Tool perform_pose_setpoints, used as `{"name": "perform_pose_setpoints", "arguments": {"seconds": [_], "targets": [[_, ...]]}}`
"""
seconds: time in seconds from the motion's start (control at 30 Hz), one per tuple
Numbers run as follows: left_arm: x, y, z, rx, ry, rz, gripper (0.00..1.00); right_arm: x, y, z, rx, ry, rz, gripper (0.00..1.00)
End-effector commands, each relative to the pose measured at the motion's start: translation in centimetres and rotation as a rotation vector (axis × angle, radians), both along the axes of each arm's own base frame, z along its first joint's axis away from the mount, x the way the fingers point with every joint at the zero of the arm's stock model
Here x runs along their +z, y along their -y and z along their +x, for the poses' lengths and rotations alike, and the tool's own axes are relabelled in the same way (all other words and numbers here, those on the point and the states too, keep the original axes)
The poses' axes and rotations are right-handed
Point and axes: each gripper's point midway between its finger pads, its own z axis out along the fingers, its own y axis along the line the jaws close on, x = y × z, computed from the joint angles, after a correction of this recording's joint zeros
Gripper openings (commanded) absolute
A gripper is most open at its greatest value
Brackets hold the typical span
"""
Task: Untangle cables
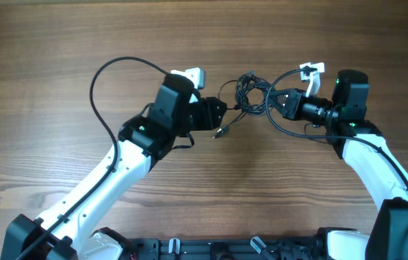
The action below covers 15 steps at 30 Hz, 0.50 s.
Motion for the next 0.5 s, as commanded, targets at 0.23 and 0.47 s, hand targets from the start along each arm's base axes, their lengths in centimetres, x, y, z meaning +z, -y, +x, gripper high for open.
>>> {"name": "perform_pose_setpoints", "arguments": {"seconds": [0.23,0.47], "targets": [[-1.9,3.8,-0.6,0.139,-0.237,-0.184,0.17,1.4,-1.3,-1.0,0.113,0.055,0.060,0.04],[-1.0,7.1,-1.7,-0.183,0.202,0.082,0.36,1.0,-1.3,-1.4,0.104,0.000,0.074,0.04]]}}
